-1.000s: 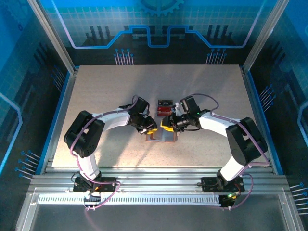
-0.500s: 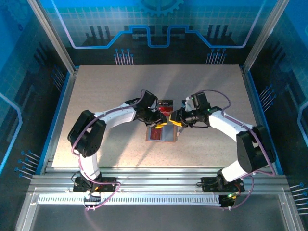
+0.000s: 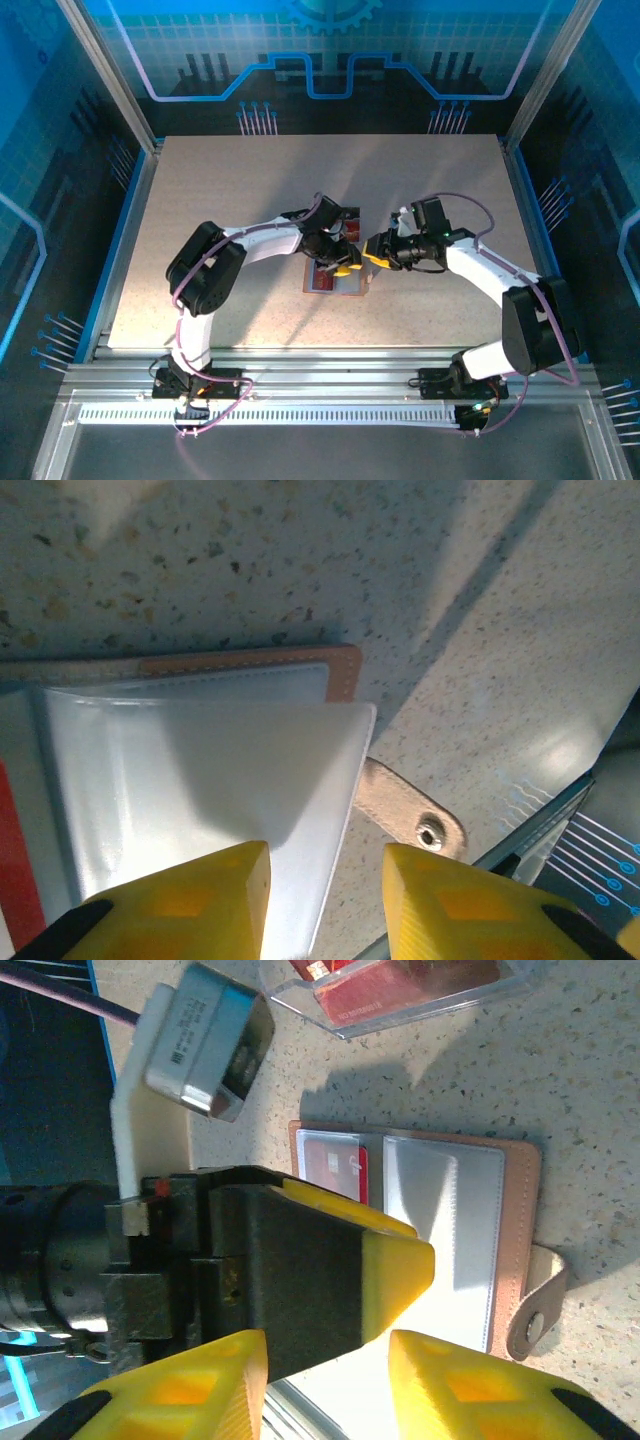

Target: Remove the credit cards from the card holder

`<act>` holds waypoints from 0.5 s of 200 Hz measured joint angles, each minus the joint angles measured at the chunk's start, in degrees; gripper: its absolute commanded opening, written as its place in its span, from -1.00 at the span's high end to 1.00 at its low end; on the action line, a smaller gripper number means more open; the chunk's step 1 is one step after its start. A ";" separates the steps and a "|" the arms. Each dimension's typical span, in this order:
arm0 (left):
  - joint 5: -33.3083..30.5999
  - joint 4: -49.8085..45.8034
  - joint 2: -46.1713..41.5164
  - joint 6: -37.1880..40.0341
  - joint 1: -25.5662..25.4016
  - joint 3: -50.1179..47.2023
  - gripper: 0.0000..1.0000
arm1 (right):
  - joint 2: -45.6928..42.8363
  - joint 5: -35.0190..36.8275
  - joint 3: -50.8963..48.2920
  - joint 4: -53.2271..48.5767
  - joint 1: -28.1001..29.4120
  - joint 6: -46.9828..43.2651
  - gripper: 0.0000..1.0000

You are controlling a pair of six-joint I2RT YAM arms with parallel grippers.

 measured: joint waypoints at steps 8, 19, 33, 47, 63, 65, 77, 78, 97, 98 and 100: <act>0.02 0.02 0.42 0.00 -0.11 0.00 0.29 | -0.20 0.00 -0.17 0.00 -0.04 0.00 0.25; 0.20 0.13 0.96 -0.02 -0.15 0.00 0.28 | -0.37 -0.02 -0.35 0.02 -0.13 0.00 0.25; 0.39 0.35 1.62 -0.02 -0.15 0.00 0.27 | -0.48 0.00 -0.48 0.02 -0.26 0.00 0.25; 0.52 0.72 2.19 -0.02 -0.15 0.00 0.27 | -0.50 -0.04 -0.63 0.04 -0.26 0.00 0.24; 0.76 1.29 2.56 -0.02 -0.15 0.00 0.27 | -0.50 -0.02 -0.79 0.00 -0.26 0.00 0.24; 0.83 1.31 2.62 -0.02 -0.15 0.00 0.27 | -0.50 -0.04 -0.81 0.02 -0.26 0.02 0.24; 1.03 1.51 2.62 -0.02 -0.15 0.00 0.26 | -0.50 -0.04 -0.83 0.04 -0.26 0.02 0.24; 1.03 1.51 2.62 -0.02 -0.15 0.00 0.26 | -0.50 -0.04 -0.83 0.04 -0.26 0.02 0.24; 1.33 2.14 2.62 -0.02 -0.15 0.00 0.26 | -0.50 -0.04 -0.83 0.07 -0.26 0.04 0.24; 1.33 2.16 2.62 -0.02 -0.15 -0.02 0.26 | -0.50 -0.04 -0.83 0.07 -0.26 0.04 0.24; 1.36 2.23 2.62 -0.02 -0.15 -0.02 0.27 | -0.50 -0.04 -0.83 0.07 -0.26 0.04 0.23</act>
